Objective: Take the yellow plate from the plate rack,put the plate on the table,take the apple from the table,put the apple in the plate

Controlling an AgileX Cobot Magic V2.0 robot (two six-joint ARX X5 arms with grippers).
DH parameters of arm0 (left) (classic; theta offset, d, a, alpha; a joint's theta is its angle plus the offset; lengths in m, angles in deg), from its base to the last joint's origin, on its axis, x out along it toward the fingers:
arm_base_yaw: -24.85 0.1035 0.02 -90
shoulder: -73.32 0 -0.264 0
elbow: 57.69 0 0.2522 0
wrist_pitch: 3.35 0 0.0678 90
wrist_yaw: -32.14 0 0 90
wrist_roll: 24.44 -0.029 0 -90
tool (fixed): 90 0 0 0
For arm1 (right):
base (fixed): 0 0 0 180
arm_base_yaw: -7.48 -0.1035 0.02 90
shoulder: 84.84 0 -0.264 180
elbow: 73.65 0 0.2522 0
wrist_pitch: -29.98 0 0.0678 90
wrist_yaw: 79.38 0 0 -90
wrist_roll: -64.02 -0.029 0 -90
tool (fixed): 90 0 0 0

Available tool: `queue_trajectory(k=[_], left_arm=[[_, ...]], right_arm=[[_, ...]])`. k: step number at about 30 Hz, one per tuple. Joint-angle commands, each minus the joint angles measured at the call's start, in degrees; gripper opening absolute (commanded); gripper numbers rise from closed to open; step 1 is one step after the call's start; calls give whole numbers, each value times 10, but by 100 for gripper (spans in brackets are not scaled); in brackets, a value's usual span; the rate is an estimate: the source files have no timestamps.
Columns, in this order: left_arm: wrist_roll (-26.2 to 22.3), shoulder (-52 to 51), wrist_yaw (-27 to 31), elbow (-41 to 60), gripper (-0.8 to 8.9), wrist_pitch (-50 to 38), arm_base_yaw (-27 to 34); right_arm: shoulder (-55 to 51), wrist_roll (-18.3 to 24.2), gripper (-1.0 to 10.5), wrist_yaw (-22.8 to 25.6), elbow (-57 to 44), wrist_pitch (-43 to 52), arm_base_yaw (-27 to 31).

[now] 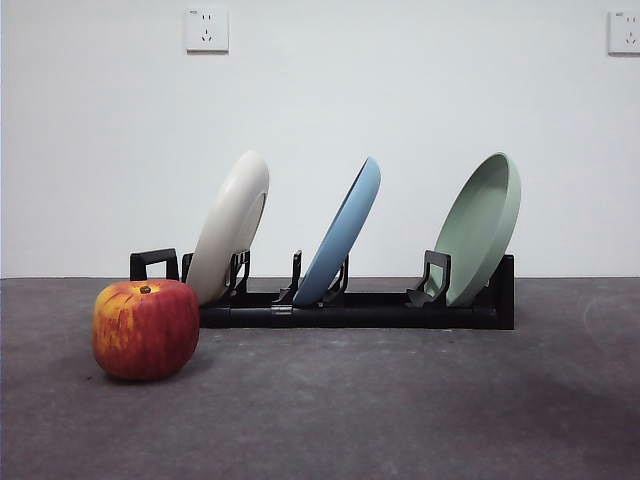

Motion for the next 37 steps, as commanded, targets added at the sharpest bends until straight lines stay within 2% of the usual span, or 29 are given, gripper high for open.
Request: queue_trajectory(k=[1, 5, 8, 16, 20, 26, 33, 36, 37], left_arm=[[44, -2, -23, 6, -8, -18, 2], [67, 2, -29, -9, -8, -1, 2], [77, 11, -36, -26, -8, 6, 2], [89, 84, -56, -100, -8, 10, 2], [89, 136, -56, -142, -8, 9, 2], [87, 236, -69, -212, -8, 11, 2], [86, 389, -169, -311, -4, 24, 2], [87, 457, -219, -353, 1, 27, 2], [86, 479, -228, -368, 5, 31, 1]], right_arm=[[1, -59, -4, -3, -4, -4, -1], [13, -95, -10, -3, 9, -4, -1], [35, -100, -10, -5, 28, -5, -1], [143, -99, -9, -5, 107, -4, -1], [211, -73, -8, -8, 155, -5, -1], [315, -49, -2, -87, 223, -6, -1], [422, -36, 2, -202, 289, -17, -1], [457, -19, 19, -215, 313, -37, -1], [466, -11, 60, -215, 322, -46, -1]])
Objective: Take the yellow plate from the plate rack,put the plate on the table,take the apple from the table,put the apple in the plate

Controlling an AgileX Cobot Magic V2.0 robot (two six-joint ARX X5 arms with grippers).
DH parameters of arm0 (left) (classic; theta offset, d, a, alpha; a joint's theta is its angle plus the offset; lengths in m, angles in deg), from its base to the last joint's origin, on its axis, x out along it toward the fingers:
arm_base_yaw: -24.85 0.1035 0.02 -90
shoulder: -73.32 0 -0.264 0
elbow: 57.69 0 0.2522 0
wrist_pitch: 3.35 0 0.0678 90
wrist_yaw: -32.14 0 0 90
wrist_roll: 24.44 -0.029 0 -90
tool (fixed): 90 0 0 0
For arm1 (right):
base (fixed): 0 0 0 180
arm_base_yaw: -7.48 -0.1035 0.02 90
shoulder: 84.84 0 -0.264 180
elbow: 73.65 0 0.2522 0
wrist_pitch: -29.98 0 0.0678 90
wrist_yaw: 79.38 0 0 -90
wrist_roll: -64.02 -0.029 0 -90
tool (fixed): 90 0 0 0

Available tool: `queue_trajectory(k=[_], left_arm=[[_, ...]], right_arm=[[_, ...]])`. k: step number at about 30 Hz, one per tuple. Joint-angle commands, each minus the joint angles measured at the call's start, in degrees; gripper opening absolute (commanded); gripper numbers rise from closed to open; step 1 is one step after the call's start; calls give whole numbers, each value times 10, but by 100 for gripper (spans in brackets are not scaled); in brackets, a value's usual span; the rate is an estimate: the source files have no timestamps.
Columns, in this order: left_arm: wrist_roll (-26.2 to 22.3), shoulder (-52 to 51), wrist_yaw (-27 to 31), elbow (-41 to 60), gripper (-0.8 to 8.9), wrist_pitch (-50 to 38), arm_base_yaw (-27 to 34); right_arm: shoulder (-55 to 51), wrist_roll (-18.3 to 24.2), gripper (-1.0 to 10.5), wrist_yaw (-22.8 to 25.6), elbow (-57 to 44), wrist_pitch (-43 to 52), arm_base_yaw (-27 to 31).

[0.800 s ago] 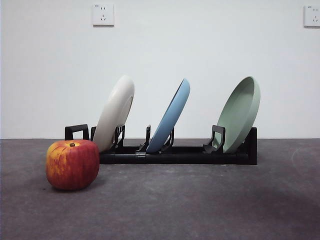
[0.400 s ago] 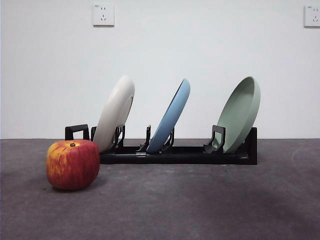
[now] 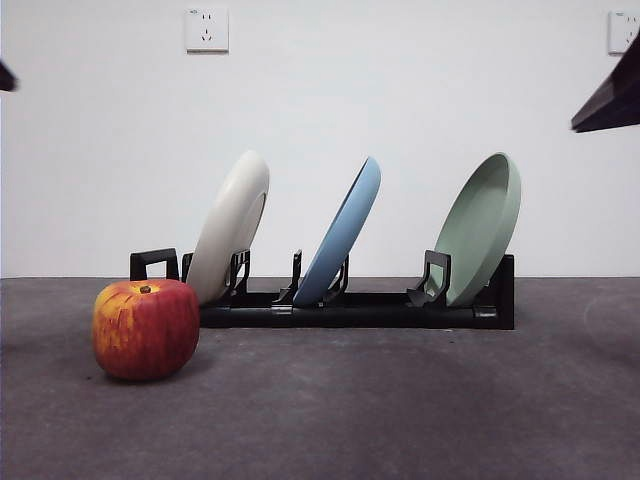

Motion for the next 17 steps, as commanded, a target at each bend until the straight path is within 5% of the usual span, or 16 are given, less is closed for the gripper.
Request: queue_trajectory(k=[1, 5, 17], left_arm=[[-1, 57, -30, -36, 19, 11, 1], [-1, 135, -56, -100, 224, 36, -3], [-20, 343, -85, -328, 225, 92, -81]], right_arm=[[23, 31, 111, -2, 21, -15, -1], [49, 33, 262, -2, 45, -22, -1], [68, 42, 260, -2, 70, -24, -1]])
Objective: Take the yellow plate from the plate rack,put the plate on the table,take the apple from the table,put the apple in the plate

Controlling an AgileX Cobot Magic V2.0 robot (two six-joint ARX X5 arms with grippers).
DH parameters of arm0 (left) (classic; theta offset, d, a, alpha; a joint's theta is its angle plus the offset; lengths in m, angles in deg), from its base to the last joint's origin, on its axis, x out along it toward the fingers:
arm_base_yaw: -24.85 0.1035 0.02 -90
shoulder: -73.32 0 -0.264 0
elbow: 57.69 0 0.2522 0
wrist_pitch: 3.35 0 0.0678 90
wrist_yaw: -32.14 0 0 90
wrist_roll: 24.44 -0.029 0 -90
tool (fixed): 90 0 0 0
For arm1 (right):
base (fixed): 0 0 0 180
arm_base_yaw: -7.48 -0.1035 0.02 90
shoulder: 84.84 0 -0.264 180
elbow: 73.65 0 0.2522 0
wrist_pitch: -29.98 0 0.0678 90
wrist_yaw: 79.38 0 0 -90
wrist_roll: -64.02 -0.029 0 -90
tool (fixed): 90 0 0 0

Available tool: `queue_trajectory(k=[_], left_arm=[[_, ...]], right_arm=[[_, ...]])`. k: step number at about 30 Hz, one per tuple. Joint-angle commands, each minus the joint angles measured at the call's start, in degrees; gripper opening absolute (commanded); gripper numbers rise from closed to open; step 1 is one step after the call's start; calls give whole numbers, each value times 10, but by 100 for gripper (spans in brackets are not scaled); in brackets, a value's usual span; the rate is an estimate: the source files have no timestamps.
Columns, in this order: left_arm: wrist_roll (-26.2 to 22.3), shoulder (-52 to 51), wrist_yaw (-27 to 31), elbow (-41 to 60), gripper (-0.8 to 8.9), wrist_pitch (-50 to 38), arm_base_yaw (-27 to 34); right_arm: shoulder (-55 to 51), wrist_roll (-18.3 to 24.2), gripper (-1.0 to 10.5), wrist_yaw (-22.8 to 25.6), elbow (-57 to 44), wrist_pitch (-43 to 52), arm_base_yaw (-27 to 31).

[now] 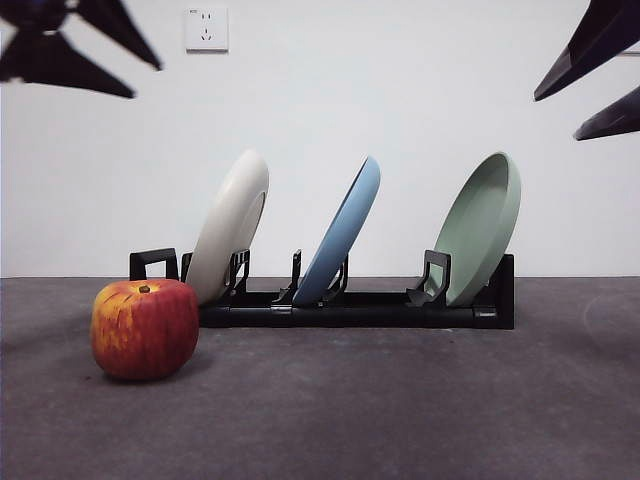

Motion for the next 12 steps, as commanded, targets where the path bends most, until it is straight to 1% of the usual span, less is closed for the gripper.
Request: queue_trajectory(k=[1, 6, 12], left_arm=[[-17, 52, 0, -54, 225, 8, -23], [-26, 131, 46, -128, 225, 14, -57], [-28, 204, 78, -165, 224, 2, -83]], right_arm=[[1, 6, 260, -1, 2, 0, -1], [1, 6, 258, 0, 2, -1, -1], [1, 7, 258, 1, 2, -3, -1]])
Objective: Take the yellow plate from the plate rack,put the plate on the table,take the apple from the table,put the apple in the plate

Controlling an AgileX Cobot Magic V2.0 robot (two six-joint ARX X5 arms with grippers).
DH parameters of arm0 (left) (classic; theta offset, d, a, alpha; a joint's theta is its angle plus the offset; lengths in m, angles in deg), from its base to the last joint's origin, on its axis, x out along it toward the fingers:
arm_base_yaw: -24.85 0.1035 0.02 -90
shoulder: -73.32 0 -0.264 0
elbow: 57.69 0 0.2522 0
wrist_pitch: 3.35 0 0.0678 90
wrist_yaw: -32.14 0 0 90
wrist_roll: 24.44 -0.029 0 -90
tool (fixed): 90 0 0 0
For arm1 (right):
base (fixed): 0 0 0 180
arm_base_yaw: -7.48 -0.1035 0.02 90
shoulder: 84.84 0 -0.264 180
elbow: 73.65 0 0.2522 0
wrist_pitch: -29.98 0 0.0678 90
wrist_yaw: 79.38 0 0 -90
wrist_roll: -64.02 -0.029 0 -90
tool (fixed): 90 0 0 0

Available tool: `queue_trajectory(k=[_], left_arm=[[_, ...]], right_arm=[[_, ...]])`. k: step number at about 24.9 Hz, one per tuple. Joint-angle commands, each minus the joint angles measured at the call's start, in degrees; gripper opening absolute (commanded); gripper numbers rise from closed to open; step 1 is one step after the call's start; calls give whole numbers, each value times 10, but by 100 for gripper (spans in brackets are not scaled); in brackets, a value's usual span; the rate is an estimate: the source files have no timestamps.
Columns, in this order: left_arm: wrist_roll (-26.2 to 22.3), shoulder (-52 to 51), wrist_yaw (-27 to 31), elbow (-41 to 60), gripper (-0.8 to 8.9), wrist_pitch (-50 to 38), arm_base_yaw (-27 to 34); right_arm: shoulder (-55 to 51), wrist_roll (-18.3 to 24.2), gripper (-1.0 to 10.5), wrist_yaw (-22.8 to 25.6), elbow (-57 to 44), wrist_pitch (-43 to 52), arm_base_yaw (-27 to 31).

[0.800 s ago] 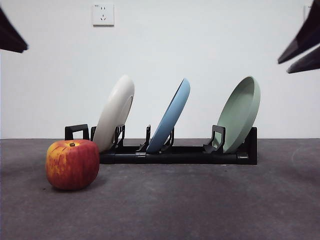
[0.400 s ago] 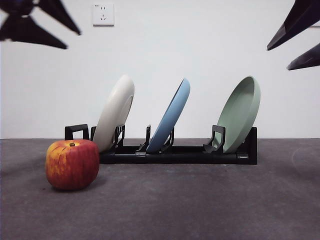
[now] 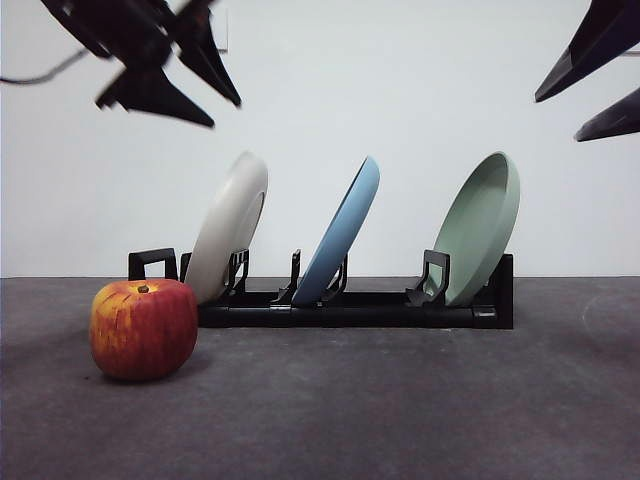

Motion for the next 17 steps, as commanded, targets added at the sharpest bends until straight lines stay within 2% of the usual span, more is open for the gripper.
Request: queue_trajectory(k=[1, 6, 11, 14, 15, 17], left_arm=[[-10, 29, 7, 0, 224, -12, -10], [-11, 64, 49, 0, 224, -17, -23], [-10, 75, 47, 0, 211, -45, -26], [-10, 75, 46, 0, 15, -49, -26], [-10, 74, 46, 0, -13, -49, -26], [-10, 71, 43, -1, -9, -45, -26]], right_arm=[[1, 7, 258, 1, 2, 0, -1], [1, 7, 257, 2, 2, 0, -1], [1, 7, 257, 4, 2, 0, -1], [1, 7, 257, 4, 2, 0, -1], [1, 7, 257, 4, 2, 0, -1], [1, 7, 257, 5, 2, 0, -1]])
